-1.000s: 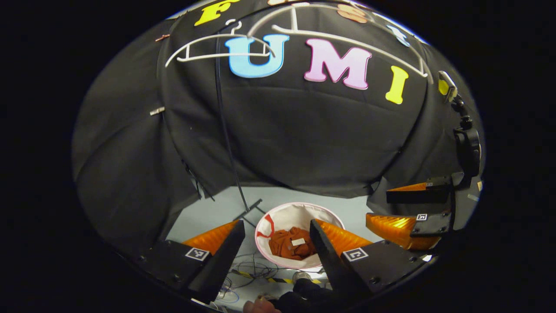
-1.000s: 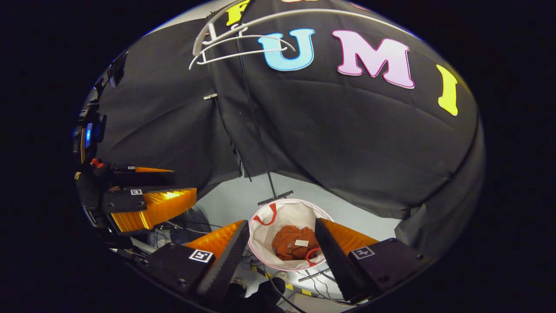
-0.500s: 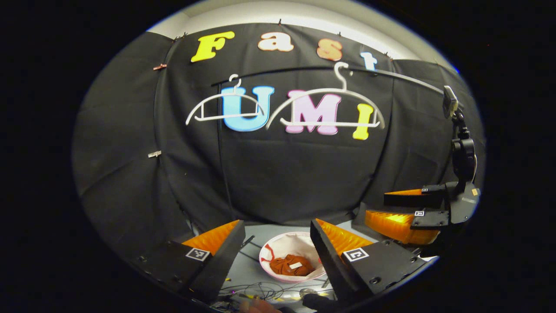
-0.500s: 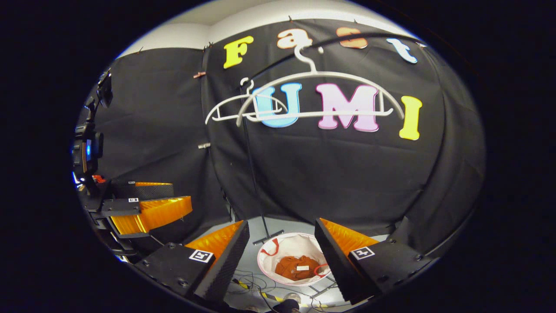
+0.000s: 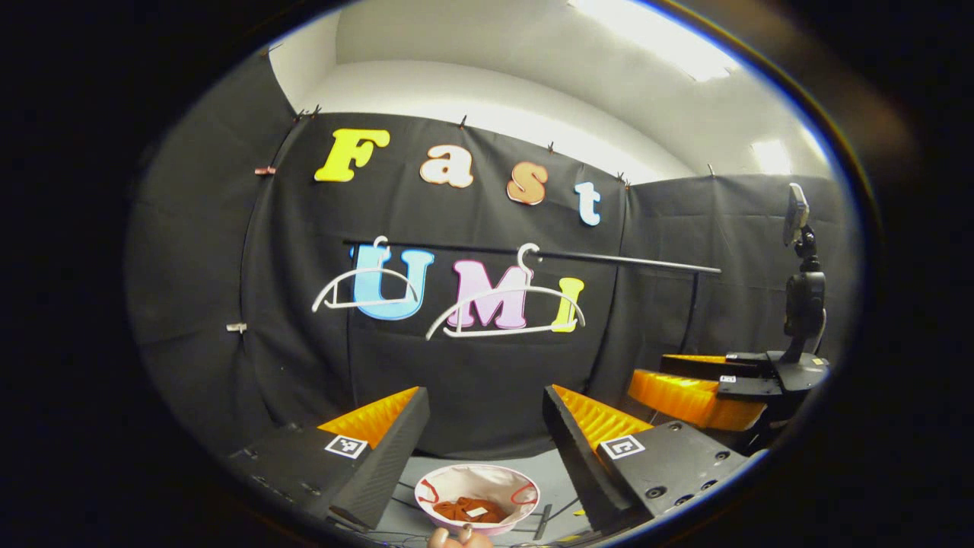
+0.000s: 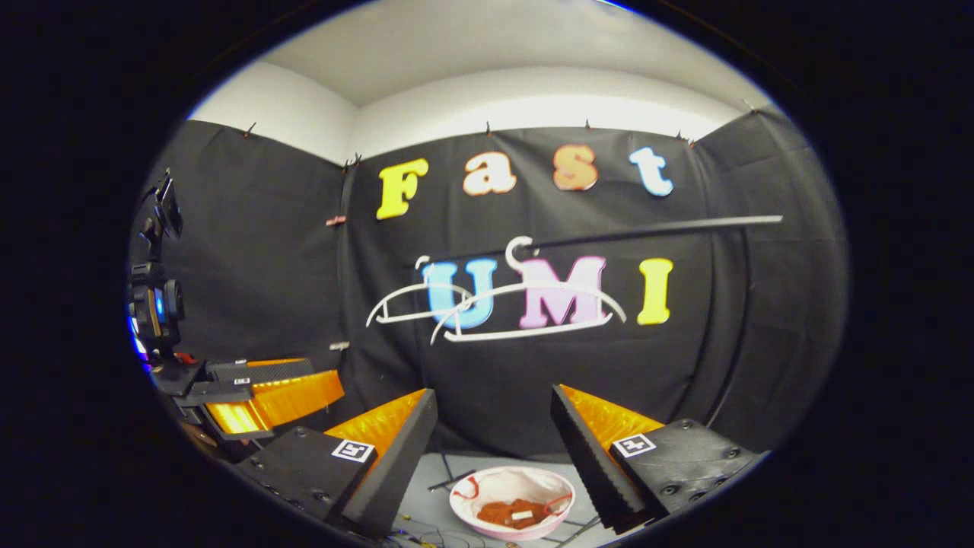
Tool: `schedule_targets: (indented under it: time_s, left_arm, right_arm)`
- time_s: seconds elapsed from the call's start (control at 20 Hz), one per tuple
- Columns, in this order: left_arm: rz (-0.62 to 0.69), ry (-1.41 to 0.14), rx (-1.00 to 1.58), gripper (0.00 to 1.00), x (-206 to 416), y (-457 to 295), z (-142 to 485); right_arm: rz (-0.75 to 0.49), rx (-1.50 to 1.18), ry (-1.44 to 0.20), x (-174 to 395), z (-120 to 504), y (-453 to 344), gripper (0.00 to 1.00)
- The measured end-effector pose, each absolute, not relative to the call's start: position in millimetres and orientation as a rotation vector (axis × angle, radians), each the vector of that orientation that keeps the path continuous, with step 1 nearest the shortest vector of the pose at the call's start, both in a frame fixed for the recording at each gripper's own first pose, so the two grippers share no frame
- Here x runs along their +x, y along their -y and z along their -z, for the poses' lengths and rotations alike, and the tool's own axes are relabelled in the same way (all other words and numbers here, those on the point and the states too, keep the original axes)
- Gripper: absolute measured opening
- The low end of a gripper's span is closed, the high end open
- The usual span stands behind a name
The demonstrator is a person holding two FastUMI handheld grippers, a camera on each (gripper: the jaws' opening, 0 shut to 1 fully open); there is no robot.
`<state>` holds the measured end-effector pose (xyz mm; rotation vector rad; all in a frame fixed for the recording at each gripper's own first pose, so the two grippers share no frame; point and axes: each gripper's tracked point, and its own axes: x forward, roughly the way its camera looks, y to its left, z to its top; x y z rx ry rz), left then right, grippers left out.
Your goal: Grasp the clothes on the hanger with both hands and then place them into the laundry hamper below.
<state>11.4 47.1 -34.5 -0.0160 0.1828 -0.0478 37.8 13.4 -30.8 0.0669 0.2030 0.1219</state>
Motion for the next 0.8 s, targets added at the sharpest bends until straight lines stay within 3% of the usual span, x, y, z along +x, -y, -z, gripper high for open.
schedule_targets:
  time_s: [0.25,0.4,0.5,0.55,0.8]
  left_arm:
    - [0.071,-0.115,0.024,0.92,8,-29,-1]
    - [0.094,-0.040,0.009,0.95,11,-25,-28]
    - [0.112,-0.012,-0.015,0.92,13,-20,-35]
    - [0.102,-0.027,-0.027,0.92,15,-22,-32]
    - [0.075,-0.023,-0.047,0.95,14,-19,-34]
  right_arm:
    - [-0.103,0.034,-0.023,36,-13,-31,1.00]
    - [-0.106,0.050,-0.012,42,-12,-45,1.00]
    - [-0.106,0.014,0.010,46,-18,-43,0.94]
    - [-0.109,-0.007,0.004,46,-14,-43,0.99]
    - [-0.114,0.015,0.000,42,-20,-37,0.97]
